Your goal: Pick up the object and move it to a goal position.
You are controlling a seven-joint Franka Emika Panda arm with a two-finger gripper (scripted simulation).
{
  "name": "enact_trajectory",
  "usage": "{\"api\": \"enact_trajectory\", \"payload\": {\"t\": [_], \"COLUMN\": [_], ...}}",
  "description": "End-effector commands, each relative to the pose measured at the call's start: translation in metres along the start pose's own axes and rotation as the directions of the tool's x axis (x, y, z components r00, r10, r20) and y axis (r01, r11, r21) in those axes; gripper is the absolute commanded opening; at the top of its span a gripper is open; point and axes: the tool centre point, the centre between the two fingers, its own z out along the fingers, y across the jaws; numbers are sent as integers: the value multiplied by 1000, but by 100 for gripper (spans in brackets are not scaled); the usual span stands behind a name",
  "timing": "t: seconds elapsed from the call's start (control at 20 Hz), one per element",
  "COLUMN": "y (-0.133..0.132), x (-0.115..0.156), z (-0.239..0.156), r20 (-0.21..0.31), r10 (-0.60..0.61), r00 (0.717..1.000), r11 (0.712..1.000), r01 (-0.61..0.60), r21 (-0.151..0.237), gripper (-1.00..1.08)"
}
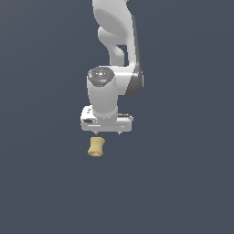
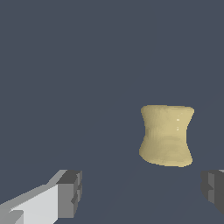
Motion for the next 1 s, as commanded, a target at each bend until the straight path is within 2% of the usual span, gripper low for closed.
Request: {"api": "enact_trajectory", "payload": {"t": [0.0, 0.45, 0.95], "y": [19, 60, 64], "x": [5, 14, 13], "z": [16, 51, 63], "r20": [5, 15, 17], "r10": [16, 48, 51], "r00": [1000, 999, 999], "r11": [1000, 999, 999], "r01": [-16, -48, -51], "r21": [-1, -4, -5], "gripper": [100, 100, 100]}}
